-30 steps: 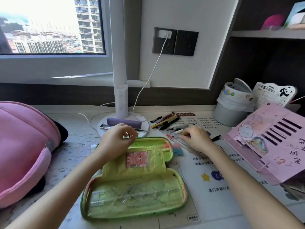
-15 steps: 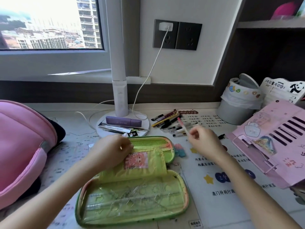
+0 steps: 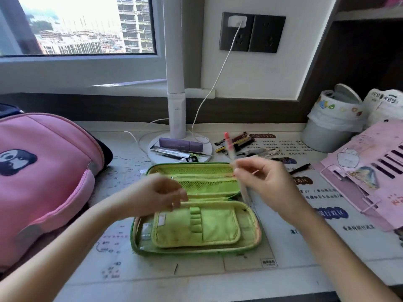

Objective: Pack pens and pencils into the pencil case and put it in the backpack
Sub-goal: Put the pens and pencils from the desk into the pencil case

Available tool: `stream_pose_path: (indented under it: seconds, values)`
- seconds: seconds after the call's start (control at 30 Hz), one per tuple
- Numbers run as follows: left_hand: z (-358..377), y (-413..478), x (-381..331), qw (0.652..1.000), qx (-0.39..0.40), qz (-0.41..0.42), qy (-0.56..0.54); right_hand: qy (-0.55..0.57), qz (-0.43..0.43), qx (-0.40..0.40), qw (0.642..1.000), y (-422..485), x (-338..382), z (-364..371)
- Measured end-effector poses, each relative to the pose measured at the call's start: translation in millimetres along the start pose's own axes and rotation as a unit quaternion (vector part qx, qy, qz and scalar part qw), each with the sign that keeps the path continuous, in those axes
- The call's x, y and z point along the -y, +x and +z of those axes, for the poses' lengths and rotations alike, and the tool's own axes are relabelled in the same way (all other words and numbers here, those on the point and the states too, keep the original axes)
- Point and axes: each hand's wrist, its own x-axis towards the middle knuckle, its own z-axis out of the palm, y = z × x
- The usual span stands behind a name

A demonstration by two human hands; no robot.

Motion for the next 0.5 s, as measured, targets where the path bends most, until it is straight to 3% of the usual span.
stream_pose_path:
  seconds: [0.03, 0.1, 0.17, 0.23, 0.3, 0.4, 0.5]
  values:
    - [0.8, 1.7, -1.3, 0.995, -0.053, -0.025, -0.079, -0.123, -0.082, 0.005, 0.989, -3.5, 0.8, 9.4]
    - [0.7, 2.2, -9.2, 0.973, -0.101, -0.047, -0.203, -0.337, -0.228, 0.026, 0.913, -9.1, -0.4, 31.0]
    - [4.3, -1.1, -15.9, 0.982, -0.072, -0.039, -0.173, -0.399, -0.282, 0.057, 0.871, -13.2, -1.5, 51.1]
    - [12.7, -4.6, -15.5, 0.998, -0.024, -0.016, -0.048, -0.386, -0.278, 0.082, 0.876, -15.7, -3.6, 62.9]
    - [18.1, -6.9, -4.5, 0.999, -0.026, -0.008, 0.018, -0.335, -0.234, 0.091, 0.908, -16.8, -9.4, 64.0]
    - [9.5, -21.1, 15.9, 0.994, -0.100, -0.018, -0.028, -0.256, -0.127, 0.051, 0.957, -20.2, -22.7, 54.0]
    - [-1.4, -38.0, 46.3, 0.987, -0.155, 0.015, -0.029, -0.257, -0.070, -0.017, 0.964, -23.3, -41.0, 45.3]
